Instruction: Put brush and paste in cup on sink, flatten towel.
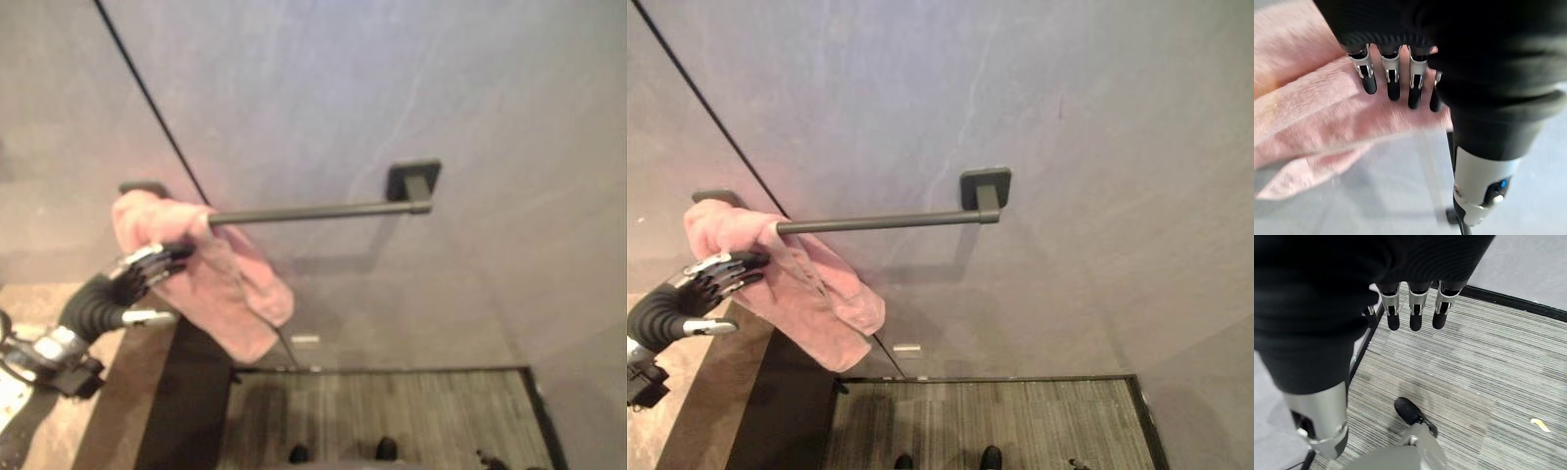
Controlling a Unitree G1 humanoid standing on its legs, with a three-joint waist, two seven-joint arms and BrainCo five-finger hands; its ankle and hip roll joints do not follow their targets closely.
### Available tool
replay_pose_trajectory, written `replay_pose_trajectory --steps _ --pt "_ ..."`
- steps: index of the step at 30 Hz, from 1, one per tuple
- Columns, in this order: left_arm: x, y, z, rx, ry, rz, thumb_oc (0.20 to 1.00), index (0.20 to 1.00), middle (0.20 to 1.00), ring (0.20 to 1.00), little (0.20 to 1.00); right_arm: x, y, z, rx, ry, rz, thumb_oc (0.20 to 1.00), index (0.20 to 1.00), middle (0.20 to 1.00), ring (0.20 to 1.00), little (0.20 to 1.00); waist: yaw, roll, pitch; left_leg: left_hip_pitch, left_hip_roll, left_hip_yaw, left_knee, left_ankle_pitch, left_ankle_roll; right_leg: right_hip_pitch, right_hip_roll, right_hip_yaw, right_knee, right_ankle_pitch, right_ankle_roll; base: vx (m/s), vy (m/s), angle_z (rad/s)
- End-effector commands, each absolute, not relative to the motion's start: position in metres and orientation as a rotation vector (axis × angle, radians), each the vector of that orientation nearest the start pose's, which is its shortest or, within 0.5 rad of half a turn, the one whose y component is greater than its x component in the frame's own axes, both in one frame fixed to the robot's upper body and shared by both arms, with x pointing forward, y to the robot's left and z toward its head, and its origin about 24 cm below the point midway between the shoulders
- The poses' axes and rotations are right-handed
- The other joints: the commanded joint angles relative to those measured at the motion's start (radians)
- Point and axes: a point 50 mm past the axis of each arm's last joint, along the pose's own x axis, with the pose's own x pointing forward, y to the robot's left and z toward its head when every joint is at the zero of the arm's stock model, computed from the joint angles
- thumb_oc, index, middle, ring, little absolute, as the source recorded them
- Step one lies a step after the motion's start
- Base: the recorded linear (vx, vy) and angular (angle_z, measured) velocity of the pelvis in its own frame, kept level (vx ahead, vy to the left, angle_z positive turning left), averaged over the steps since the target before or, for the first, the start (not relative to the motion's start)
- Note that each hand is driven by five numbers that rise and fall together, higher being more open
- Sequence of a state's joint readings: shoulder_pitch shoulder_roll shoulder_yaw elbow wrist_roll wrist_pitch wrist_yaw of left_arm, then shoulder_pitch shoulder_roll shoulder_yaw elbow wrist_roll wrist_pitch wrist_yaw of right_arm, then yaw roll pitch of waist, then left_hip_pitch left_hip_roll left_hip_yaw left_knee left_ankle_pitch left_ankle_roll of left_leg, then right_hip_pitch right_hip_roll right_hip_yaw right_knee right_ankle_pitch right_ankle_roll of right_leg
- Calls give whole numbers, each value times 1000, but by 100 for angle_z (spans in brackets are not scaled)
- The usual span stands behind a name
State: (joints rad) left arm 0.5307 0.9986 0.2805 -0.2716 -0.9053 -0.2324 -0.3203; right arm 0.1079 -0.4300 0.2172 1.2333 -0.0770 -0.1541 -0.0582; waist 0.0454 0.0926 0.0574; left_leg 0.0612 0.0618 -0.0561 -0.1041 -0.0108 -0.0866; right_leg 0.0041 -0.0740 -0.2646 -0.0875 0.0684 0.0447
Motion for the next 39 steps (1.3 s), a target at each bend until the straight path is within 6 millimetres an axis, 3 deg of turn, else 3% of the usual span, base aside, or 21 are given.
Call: replay_pose_trajectory --steps 1,9,21,35,36,39 --pt "176 316 173 251 -192 -235 1000 1000 1000 1000 1000 64 -297 -141 -571 1165 -35 1000 1000 1000 1000 1000 -6 -64 -2 -16 -41 93 17 -2 56 43 -62 45 0 -7 83 18 60 3" --pt "173 351 171 260 -216 -48 1000 1000 1000 1000 1000 63 -300 -140 -557 1156 -57 1000 1000 1000 1000 1000 -2 -74 2 -13 -46 124 17 -16 66 27 -71 73 0 6 93 22 61 -8" --pt "180 330 184 327 -282 -133 1000 1000 1000 1000 1000 62 -301 -140 -565 1164 -54 1000 1000 1000 1000 1000 -18 -78 2 -9 -52 171 17 -33 72 1 -81 111 0 13 103 25 39 -16" --pt "182 364 178 268 -297 60 1000 1000 1000 1000 1000 64 -304 -137 -584 1140 -40 1000 1000 1000 1000 1000 -33 -90 2 -16 -33 206 17 -31 60 -25 -63 132 0 6 100 18 -11 -8" --pt "182 364 178 268 -297 60 944 944 944 944 944 64 -304 -137 -584 1140 -40 1000 1000 1000 1000 1000 -32 -90 2 -16 -33 206 17 -31 60 -25 -63 132 0 6 100 12 -1 -6" --pt "180 374 168 187 -287 99 903 903 903 903 903 62 -305 -136 -584 1144 -39 1000 1000 1000 1000 1000 -35 -91 3 -14 -32 207 17 -32 59 -23 -61 135 0 4 100 12 10 -2"
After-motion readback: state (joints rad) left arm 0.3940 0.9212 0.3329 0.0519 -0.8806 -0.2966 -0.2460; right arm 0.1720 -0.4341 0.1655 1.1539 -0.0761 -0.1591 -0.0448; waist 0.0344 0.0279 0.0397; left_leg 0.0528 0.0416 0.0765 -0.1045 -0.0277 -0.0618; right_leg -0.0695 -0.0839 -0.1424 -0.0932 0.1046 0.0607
